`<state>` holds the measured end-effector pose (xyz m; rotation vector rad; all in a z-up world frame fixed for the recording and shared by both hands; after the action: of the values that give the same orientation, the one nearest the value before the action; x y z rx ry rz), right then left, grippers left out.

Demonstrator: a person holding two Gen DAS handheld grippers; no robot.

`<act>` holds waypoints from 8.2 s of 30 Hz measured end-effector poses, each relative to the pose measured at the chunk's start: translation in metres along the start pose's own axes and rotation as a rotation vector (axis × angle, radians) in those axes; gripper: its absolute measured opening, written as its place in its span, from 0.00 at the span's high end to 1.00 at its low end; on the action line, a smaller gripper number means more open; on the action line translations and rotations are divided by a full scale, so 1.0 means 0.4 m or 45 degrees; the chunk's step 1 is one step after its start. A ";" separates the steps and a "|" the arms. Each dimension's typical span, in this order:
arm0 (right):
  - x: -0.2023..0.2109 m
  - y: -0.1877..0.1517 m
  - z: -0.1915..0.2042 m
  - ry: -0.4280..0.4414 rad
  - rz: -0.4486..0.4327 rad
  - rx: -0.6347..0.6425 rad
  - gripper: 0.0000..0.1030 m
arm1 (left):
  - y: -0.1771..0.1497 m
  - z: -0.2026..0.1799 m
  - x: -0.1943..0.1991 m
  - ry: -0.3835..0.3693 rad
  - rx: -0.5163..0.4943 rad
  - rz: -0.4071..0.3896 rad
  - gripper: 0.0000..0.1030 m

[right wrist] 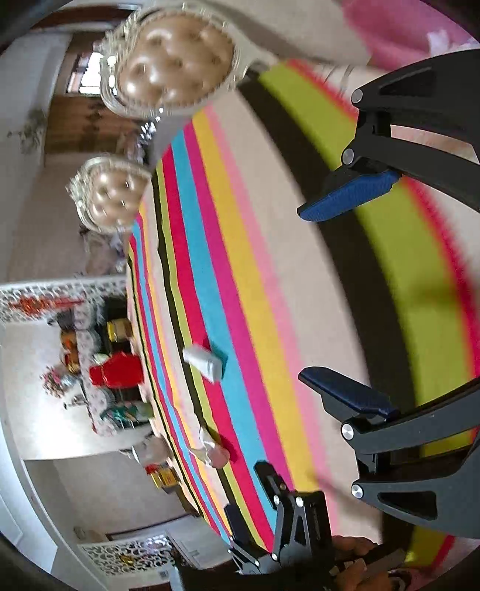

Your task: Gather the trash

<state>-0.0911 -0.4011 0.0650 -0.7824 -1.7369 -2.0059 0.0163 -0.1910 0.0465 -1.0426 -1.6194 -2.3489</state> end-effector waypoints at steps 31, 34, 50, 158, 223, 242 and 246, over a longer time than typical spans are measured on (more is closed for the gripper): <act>-0.540 0.290 0.223 0.044 0.274 0.043 0.48 | 0.094 0.360 -0.385 -0.055 0.477 0.249 0.50; -0.527 0.281 0.233 0.038 0.268 0.065 0.63 | 0.092 0.355 -0.353 -0.045 0.454 0.228 0.50; -0.219 0.136 0.276 0.172 0.117 0.159 0.65 | -0.016 0.217 -0.077 -0.084 0.363 0.157 0.50; 0.578 -0.361 -0.620 -0.601 -0.206 -0.374 0.62 | 0.002 -1.084 0.303 -1.032 -0.445 -0.062 0.49; 0.709 -0.501 -0.229 -1.063 -0.164 -0.491 0.18 | -0.066 -0.695 0.398 -1.341 -0.507 -0.303 0.04; 0.697 -0.508 -0.238 -1.026 -0.159 -0.513 0.18 | -0.077 -0.714 0.379 -1.335 -0.539 -0.251 0.04; 0.695 -0.508 -0.237 -1.022 -0.156 -0.508 0.18 | -0.075 -0.713 0.376 -1.337 -0.535 -0.246 0.04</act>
<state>-0.4460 -0.4384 0.0735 -1.8539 -1.7857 -2.3384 -0.2467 -0.3800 0.0543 -2.6301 -1.4577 -2.4473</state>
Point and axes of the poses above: each gripper's, at about its wrist camera, not at the fingertips, and x roughly against the way its jaws point, z to its left, y to its top, the point moved 1 cm from there along -x, roughly the way its jaws point, and after that the axes turned 1 degree about x, right-handed, at the moved point
